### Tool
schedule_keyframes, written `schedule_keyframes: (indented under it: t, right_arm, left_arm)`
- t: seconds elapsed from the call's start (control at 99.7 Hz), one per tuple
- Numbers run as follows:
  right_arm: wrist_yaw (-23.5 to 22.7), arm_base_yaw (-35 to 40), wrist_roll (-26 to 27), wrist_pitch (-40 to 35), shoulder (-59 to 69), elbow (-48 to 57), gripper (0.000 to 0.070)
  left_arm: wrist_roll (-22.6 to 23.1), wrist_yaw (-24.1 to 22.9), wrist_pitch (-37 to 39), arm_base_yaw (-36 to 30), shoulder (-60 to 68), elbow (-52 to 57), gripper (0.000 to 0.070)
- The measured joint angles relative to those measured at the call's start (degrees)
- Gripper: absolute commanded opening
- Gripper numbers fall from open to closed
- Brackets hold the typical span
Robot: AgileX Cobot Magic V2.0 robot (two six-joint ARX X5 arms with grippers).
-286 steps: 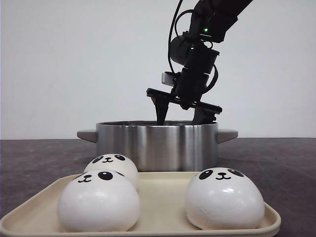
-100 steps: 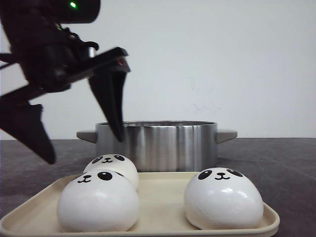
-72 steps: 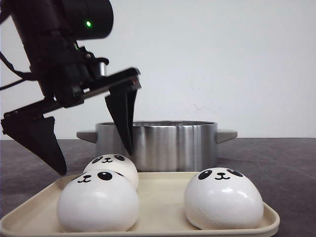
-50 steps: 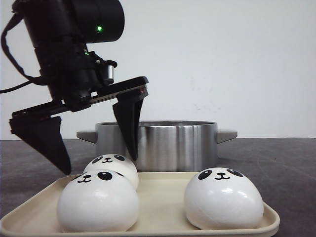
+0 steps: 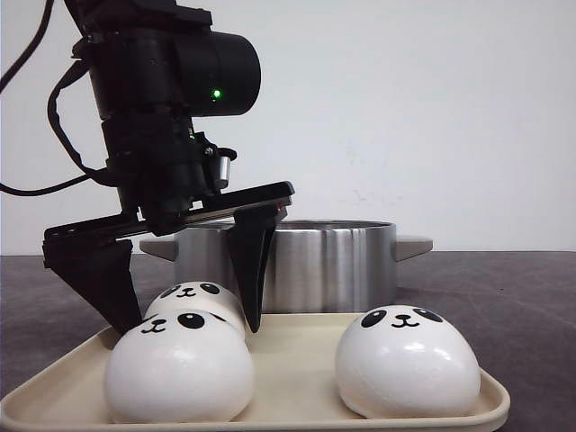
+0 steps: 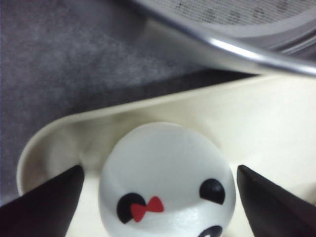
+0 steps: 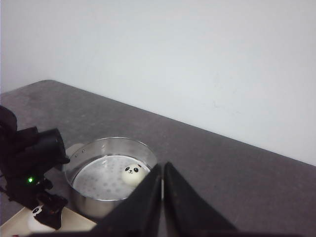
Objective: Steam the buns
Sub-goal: 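Close the left gripper on the panda bun, then lift the bun with the left gripper and lower it into the pot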
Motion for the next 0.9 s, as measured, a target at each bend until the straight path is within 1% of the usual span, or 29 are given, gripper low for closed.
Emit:
schedule_keyframes:
  t: [0.04, 0.06, 0.07, 0.09, 0.1, 0.11, 0.171, 0.191, 0.361, 0.481, 0.652, 0.812, 0.903]
  right_arm:
    - [0.0, 0.0, 0.0, -0.33, 0.0, 0.0, 0.0]
    - [0.0, 0.0, 0.0, -0.52, 0.0, 0.0, 0.0]
    - [0.0, 0.0, 0.0, -0.59, 0.0, 0.0, 0.0]
    - [0.0, 0.02, 0.0, -0.72, 0.0, 0.0, 0.0]
    - [0.0, 0.0, 0.0, -0.79, 0.0, 0.0, 0.0]
    - [0.0, 0.0, 0.0, -0.83, 0.0, 0.0, 0.0]
    - [0.0, 0.02, 0.0, -1.07, 0.0, 0.0, 0.0]
    - [0.0, 0.02, 0.0, -1.16, 0.0, 0.0, 0.0]
    - [0.0, 0.02, 0.0, -1.2, 0.0, 0.0, 0.0]
    - [0.0, 0.0, 0.0, -1.2, 0.0, 0.0, 0.0]
    - [0.0, 0.0, 0.0, -1.2, 0.0, 0.0, 0.0]
    - [0.0, 0.0, 0.0, -1.2, 0.0, 0.0, 0.0]
    - [-0.02, 0.0, 0.0, -1.18, 0.0, 0.0, 0.0]
  left_arm:
    - [-0.02, 0.0, 0.09, 0.0, 0.2, 0.11, 0.0359]
    - [-0.02, 0.0, 0.09, 0.0, 0.28, 0.13, 0.0297]
    - [-0.02, 0.0, 0.07, 0.0, 0.33, 0.13, 0.0254]
    - [-0.02, -0.02, 0.04, 0.0, 0.42, 0.13, 0.0213]
    - [-0.02, -0.04, -0.02, 0.0, 0.46, 0.13, 0.0173]
    - [-0.02, -0.07, -0.04, 0.0, 0.5, 0.13, 0.0161]
    - [-0.11, 0.0, -0.11, 0.04, 0.5, 0.15, 0.0025]
    - [-0.11, 0.0, -0.11, 0.02, 0.5, 0.15, 0.0]
    - [-0.17, 0.28, -0.22, -0.15, 0.5, 0.26, 0.0]
    - [0.46, 0.28, -3.93, -0.15, 0.5, 1.49, 0.0]
    - [3.96, 0.63, -10.14, -0.33, -0.15, 6.4, 0.0]
    - [8.26, 3.78, -17.49, -1.29, -2.64, 15.8, 0.0]
    - [10.49, 4.02, -20.15, -2.29, -3.43, 20.35, 0.0]
